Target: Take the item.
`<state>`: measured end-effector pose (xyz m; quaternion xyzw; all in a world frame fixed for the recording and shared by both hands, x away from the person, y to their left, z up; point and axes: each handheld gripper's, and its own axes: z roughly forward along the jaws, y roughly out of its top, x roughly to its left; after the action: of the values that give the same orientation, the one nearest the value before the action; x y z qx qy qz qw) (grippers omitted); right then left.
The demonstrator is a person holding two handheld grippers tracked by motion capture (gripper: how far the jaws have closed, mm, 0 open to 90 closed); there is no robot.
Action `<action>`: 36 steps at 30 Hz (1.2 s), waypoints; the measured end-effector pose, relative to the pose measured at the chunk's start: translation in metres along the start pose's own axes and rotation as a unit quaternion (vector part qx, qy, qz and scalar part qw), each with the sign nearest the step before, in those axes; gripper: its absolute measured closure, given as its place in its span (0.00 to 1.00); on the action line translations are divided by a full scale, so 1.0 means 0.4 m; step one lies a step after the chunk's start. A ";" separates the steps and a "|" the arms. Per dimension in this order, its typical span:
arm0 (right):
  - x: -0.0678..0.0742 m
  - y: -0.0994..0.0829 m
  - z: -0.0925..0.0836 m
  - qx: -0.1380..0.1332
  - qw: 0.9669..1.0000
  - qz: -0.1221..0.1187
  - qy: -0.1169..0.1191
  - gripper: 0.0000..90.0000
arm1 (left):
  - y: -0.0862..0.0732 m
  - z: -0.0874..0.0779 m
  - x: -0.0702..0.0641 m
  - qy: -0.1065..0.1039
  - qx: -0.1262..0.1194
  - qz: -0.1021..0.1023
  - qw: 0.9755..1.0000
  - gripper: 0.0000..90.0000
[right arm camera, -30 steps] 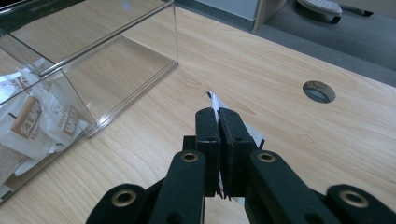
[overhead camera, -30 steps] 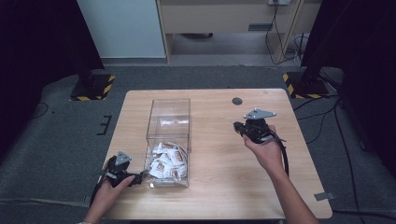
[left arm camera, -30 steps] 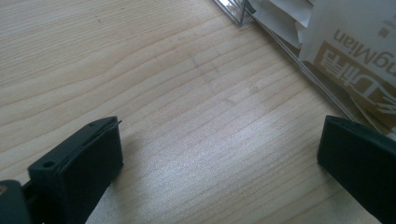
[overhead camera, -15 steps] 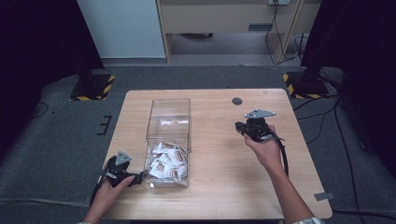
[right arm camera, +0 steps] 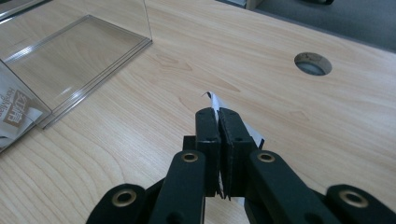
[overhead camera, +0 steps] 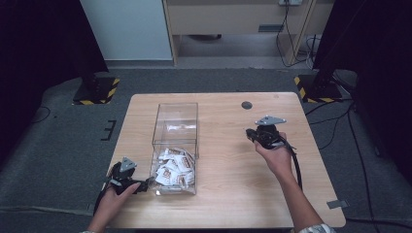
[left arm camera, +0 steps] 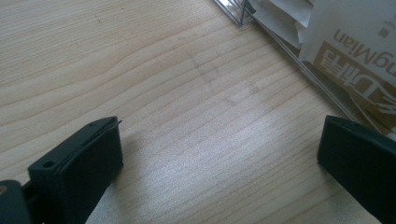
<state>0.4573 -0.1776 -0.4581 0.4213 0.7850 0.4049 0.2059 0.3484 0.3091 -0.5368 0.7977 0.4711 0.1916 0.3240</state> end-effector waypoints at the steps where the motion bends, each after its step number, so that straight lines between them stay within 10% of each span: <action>1: -0.002 -0.005 0.003 0.001 1.000 0.004 -0.001 0.97 | 0.000 0.000 0.000 0.000 0.000 0.000 1.000 0.00; 36: -0.006 -0.070 0.072 0.029 0.999 0.029 0.001 0.97 | 0.000 0.000 0.000 0.000 0.000 0.000 1.000 0.00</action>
<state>0.4639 -0.1752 -0.4976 0.4493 0.7841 0.3882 0.1806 0.3484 0.3090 -0.5369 0.7976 0.4713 0.1917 0.3239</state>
